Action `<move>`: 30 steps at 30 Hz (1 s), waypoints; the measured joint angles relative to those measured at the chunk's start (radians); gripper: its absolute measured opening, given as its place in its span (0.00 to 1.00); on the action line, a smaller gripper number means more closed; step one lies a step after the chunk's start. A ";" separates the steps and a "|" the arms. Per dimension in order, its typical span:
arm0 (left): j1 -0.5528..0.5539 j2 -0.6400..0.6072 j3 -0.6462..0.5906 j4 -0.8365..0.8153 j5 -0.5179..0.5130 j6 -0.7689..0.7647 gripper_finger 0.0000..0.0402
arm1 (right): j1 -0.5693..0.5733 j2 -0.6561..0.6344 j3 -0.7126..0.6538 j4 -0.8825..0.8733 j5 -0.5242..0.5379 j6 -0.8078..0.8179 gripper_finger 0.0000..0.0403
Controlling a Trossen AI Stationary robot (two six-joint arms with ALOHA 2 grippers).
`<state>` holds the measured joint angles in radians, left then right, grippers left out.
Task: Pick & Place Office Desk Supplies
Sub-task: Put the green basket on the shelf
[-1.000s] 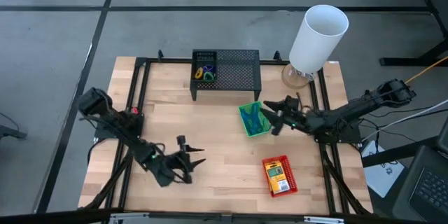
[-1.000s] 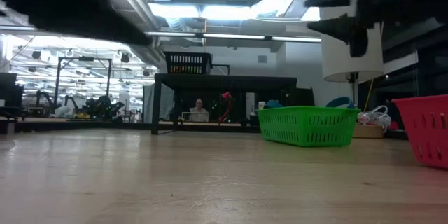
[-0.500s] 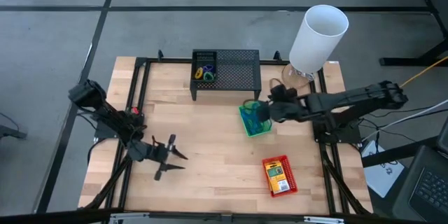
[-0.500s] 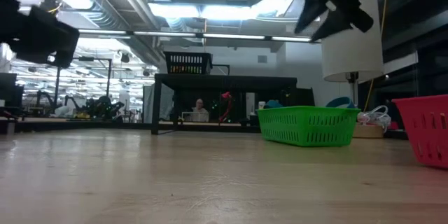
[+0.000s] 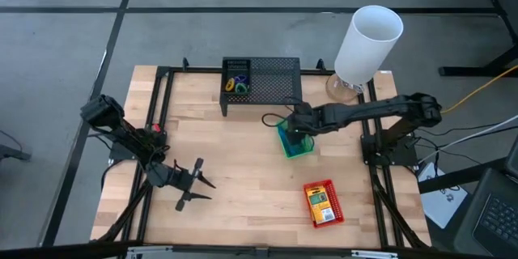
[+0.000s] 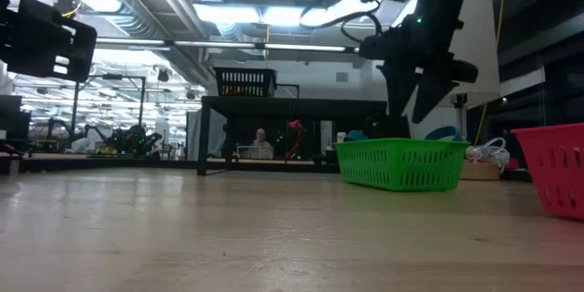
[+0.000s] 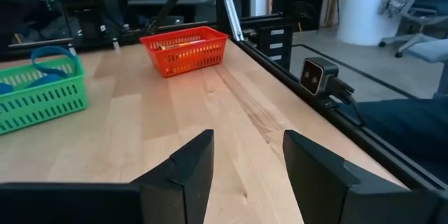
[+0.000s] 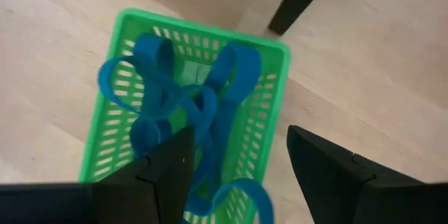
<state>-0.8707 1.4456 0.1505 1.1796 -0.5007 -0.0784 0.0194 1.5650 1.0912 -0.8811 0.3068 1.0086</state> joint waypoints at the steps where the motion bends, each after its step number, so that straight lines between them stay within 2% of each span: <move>1: 0.001 0.000 0.000 0.000 0.000 0.000 0.42 | -0.007 0.000 0.001 -0.007 -0.004 -0.002 0.57; 5: 0.002 0.000 0.000 -0.001 0.006 -0.003 0.42 | -0.027 0.000 0.001 -0.078 -0.025 0.005 0.57; 9: 0.002 0.000 0.000 -0.002 0.024 -0.020 0.42 | -0.042 0.000 -0.029 -0.072 -0.068 0.008 0.57; 18: 0.002 0.000 0.000 -0.009 0.025 -0.038 0.42 | -0.055 0.000 -0.086 0.081 -0.095 -0.001 0.57; 30: 0.002 0.000 0.000 -0.018 0.031 -0.044 0.42 | -0.094 0.000 -0.201 0.162 -0.107 0.025 0.57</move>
<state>-0.8692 1.4456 0.1505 1.1619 -0.4702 -0.1221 -0.0750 1.5646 0.8902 -0.7193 0.1993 1.0340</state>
